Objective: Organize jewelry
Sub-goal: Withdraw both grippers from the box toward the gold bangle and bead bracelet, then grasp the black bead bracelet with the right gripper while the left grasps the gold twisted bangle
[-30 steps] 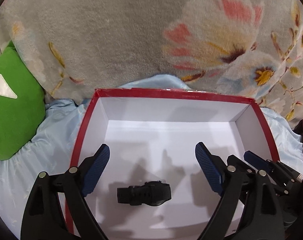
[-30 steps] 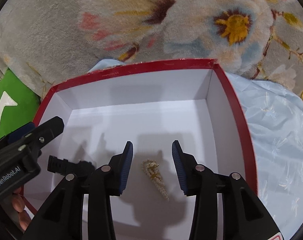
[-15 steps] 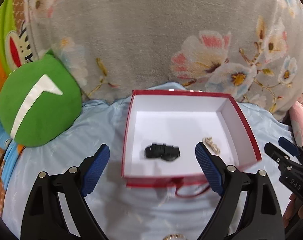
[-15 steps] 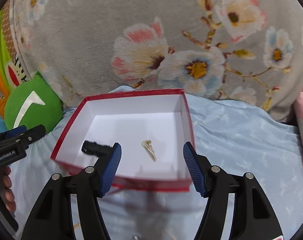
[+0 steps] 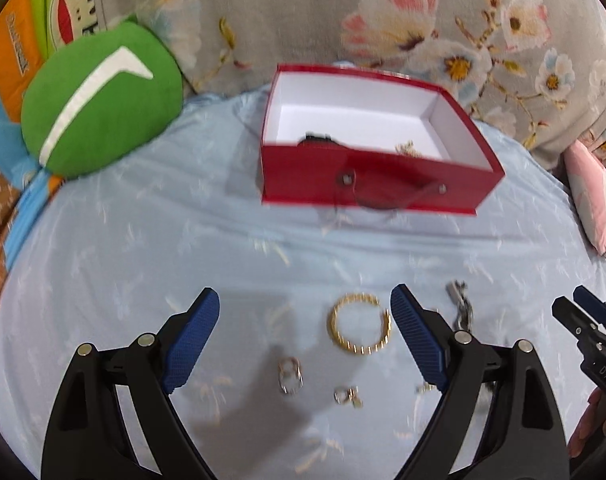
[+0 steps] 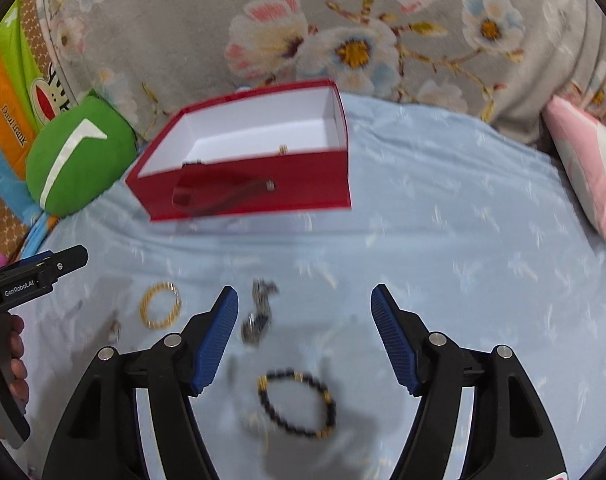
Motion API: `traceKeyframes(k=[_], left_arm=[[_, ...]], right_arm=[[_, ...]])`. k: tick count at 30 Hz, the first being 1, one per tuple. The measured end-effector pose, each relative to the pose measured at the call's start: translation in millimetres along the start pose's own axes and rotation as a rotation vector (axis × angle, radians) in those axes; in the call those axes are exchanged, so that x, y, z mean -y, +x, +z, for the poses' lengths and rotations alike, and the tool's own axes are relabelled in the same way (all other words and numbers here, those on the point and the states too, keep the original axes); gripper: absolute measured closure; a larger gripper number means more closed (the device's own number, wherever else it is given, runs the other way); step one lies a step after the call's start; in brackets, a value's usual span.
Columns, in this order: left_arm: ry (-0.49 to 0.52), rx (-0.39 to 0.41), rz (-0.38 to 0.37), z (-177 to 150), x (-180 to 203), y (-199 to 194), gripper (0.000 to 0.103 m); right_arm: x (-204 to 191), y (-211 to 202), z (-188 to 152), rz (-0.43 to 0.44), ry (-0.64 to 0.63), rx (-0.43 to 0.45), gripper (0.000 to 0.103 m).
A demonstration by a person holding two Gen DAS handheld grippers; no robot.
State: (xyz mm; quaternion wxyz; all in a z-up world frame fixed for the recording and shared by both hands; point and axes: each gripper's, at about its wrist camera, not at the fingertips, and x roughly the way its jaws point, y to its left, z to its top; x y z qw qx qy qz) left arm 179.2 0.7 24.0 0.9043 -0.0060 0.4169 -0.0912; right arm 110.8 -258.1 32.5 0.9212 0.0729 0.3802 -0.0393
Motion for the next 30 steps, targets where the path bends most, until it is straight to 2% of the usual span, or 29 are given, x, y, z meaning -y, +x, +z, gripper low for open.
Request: traceKeyframes(k=[5,11,23,30], left_arm=[[-0.031,-0.063,-0.014,-34,-4,7,0.018],[-0.055,-0.110,-0.020,-60,-9,11,0.018],[-0.022,-0.120,-0.035,-65,7,16,0.018],[0.006,-0.140,-0.046,-63,20,30,0.018]], right_arm=[[4,2,-38,-0.020,-0.007,-0.051,0.034],[3,16,-66,-0.016,-0.001,-0.109,0.033],[-3,42,-80,-0.017,-0.020,-0.159,0.031],[-7,49,-79,-0.031,-0.049,-0.150,0.030]])
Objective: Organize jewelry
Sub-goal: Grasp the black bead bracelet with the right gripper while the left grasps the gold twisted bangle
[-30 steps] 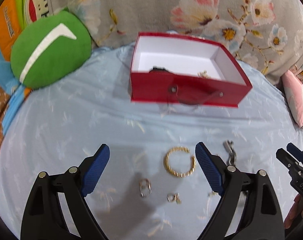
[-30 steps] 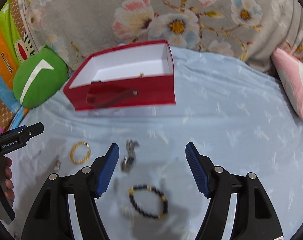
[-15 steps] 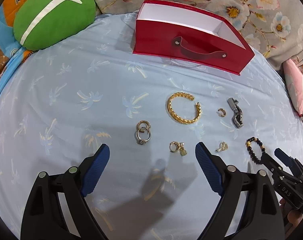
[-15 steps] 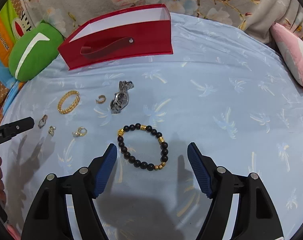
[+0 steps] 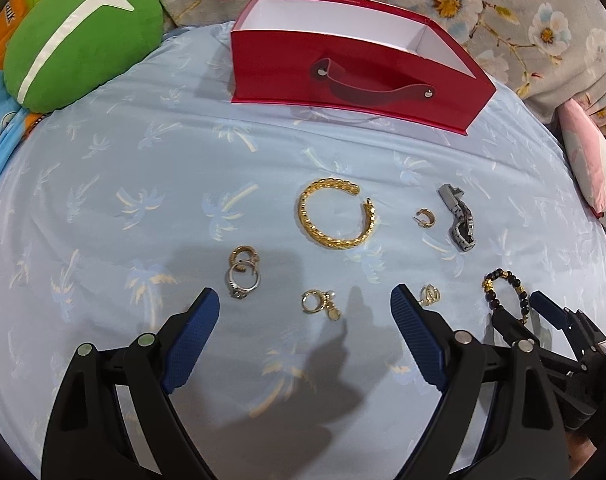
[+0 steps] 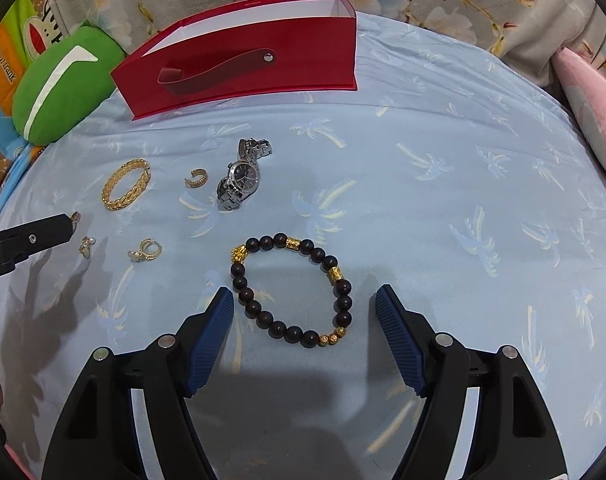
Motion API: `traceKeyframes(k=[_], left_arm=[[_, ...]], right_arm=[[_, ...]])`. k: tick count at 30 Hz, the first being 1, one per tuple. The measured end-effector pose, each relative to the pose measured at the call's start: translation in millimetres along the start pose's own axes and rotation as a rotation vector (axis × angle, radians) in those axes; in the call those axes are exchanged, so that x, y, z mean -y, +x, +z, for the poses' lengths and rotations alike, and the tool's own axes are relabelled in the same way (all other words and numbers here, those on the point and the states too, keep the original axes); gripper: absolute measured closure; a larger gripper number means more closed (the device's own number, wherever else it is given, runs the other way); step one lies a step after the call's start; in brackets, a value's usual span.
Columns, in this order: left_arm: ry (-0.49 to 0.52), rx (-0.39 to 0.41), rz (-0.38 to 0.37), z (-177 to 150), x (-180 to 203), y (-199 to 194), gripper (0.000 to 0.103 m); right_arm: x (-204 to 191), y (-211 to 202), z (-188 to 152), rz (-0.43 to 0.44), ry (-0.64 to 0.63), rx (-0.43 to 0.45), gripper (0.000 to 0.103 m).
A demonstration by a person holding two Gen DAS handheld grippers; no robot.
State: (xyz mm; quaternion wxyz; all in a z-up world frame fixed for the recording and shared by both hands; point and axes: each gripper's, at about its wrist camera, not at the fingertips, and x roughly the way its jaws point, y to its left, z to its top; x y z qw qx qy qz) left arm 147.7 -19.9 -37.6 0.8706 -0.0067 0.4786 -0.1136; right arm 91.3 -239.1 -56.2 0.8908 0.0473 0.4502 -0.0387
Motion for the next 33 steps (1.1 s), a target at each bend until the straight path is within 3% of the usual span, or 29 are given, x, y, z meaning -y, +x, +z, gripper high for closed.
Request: traceKeyframes(k=[9,11,14,24,27,33], left_arm=[[0.034,-0.011,0.000,14,18,22,0.018],[0.035,-0.012,0.004,17,19,27,0.018],[0.030,-0.020,0.011,24,21,37,0.018],[0.055,-0.011,0.049,38,32,59,0.021],[0.080,-0.006,0.065,40,39,60,0.035],[0.078,-0.006,0.055,43,43,59,0.049]], right_arm=[[2,2,4,-0.024,-0.012,0.028,0.059],[4,1,5,-0.021,-0.008,0.028,0.070],[8,1,6,-0.018,0.000,0.030,0.076],[8,2,6,-0.019,0.007,0.053,0.078],[10,1,6,-0.015,0.010,0.056,0.078],[11,1,6,-0.007,0.017,0.059,0.078]])
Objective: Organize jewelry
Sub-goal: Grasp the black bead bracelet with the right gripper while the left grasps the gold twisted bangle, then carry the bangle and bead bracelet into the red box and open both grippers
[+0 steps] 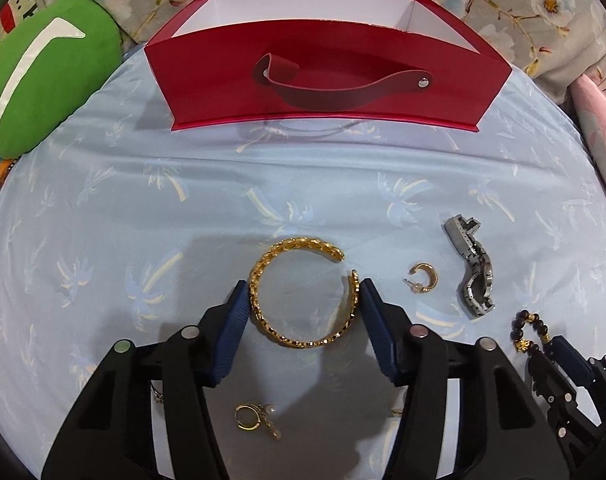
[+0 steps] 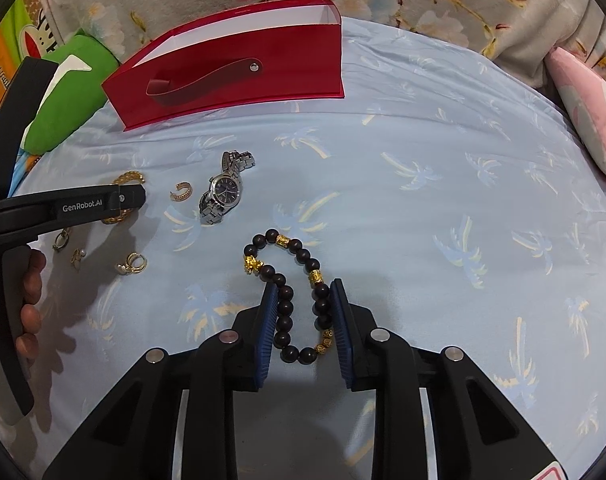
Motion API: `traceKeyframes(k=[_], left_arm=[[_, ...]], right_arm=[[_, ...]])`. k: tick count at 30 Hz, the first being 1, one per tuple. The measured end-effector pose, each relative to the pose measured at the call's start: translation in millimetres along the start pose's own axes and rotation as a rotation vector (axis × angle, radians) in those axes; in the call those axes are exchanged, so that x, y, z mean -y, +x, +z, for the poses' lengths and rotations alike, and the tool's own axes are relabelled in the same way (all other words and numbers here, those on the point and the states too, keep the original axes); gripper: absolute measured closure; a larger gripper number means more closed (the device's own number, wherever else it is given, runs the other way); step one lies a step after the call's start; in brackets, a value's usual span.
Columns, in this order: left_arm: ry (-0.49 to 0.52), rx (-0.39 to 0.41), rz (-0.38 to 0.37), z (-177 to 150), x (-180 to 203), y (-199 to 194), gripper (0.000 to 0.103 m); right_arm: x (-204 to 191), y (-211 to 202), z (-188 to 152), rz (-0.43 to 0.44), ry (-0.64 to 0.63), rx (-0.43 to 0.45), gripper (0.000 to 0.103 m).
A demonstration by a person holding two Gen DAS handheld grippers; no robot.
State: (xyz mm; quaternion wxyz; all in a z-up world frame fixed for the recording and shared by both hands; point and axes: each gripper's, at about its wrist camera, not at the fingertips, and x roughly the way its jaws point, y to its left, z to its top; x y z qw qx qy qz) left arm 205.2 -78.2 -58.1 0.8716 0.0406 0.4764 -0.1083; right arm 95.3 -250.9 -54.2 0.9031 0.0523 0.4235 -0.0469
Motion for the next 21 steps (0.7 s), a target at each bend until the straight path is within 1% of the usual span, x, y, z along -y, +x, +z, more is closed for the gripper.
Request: traceKeyframes(k=[5,6,8,18,19,20,21], left_arm=[[-0.009,0.002,-0.018,-3,1,-4,0.049],[-0.010,0.002,-0.022,-3,1,-5,0.049],[-0.017,0.011,-0.029,-3,0,-10,0.050],[-0.052,0.072,-0.048,-1,-18,-46,0.050],[-0.055,0.078,-0.048,0,-20,-51,0.050],[-0.059,0.083,-0.048,0,-22,-54,0.050],[-0.063,0.088,-0.051,1,-23,-58,0.050]], right_arm=[[1,0,1,0.003,0.004,0.002,0.079],[1,0,1,0.003,0.006,0.002,0.080],[3,0,2,0.007,0.013,0.001,0.088],[4,-2,6,0.035,0.035,0.005,0.088],[4,-3,7,0.037,0.035,0.009,0.095],[3,-5,8,0.042,0.034,0.014,0.103],[3,-7,9,0.045,0.034,0.019,0.103]])
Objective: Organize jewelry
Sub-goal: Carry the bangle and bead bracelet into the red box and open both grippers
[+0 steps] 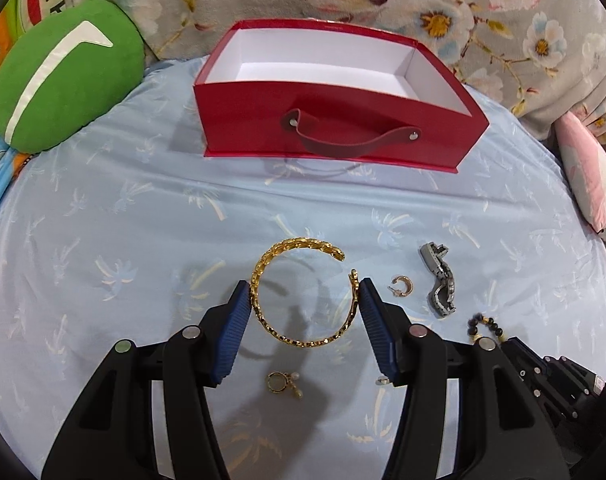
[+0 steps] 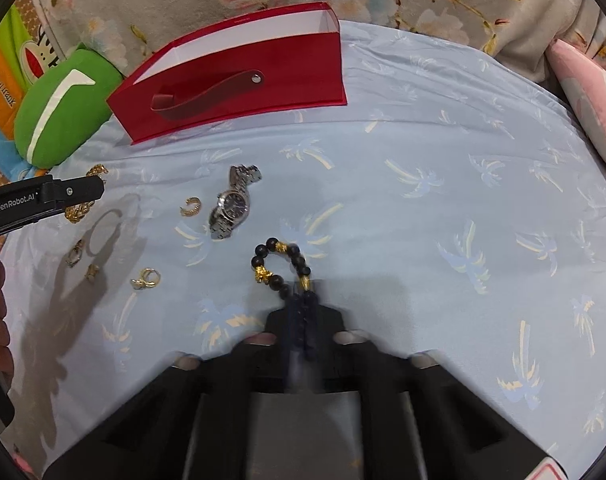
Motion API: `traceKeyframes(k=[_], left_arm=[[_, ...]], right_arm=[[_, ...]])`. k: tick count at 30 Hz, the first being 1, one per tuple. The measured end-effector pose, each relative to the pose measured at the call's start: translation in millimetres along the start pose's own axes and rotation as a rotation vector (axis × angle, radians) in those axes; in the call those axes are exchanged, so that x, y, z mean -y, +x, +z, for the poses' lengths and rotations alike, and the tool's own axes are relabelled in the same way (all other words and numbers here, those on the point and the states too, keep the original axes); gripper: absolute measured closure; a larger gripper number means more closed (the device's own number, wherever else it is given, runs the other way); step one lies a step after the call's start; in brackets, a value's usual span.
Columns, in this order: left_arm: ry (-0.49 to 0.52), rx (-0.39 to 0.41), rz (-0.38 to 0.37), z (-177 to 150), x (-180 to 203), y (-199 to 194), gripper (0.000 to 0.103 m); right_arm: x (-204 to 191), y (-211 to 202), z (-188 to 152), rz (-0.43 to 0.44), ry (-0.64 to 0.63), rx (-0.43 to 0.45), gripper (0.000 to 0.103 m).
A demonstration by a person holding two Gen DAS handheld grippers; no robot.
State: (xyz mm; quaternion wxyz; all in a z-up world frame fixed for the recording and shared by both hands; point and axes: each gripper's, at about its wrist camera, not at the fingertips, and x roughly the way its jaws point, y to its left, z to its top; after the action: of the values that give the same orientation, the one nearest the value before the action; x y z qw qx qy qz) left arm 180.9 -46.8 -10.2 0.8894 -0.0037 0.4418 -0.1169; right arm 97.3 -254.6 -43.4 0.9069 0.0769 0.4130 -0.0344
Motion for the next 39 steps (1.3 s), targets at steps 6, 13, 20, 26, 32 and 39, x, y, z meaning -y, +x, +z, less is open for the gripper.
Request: traceKeyframes(k=[6,13,20,26,32,39], left_arm=[[-0.008,0.020,-0.001,3,-4,-12,0.050],[-0.009,0.015,0.003,0,-4,-13,0.049],[-0.008,0.001,-0.001,-3,-5,-10,0.049],[-0.010,-0.002,0.001,-3,-5,-8,0.049],[-0.001,-0.011,-0.005,-5,-1,-5,0.049],[0.001,-0.014,-0.009,-4,1,-3,0.049]], right_arm=[[-1,-5,6,0.006,-0.005,0.012,0.103],[7,4,5,-0.030,0.001,-0.006,0.079],[10,12,4,-0.034,0.009,-0.011,0.079],[22,1,9,-0.036,0.044,0.026,0.079],[31,11,6,-0.049,0.047,-0.005,0.080],[31,12,6,-0.049,0.035,0.006,0.096]])
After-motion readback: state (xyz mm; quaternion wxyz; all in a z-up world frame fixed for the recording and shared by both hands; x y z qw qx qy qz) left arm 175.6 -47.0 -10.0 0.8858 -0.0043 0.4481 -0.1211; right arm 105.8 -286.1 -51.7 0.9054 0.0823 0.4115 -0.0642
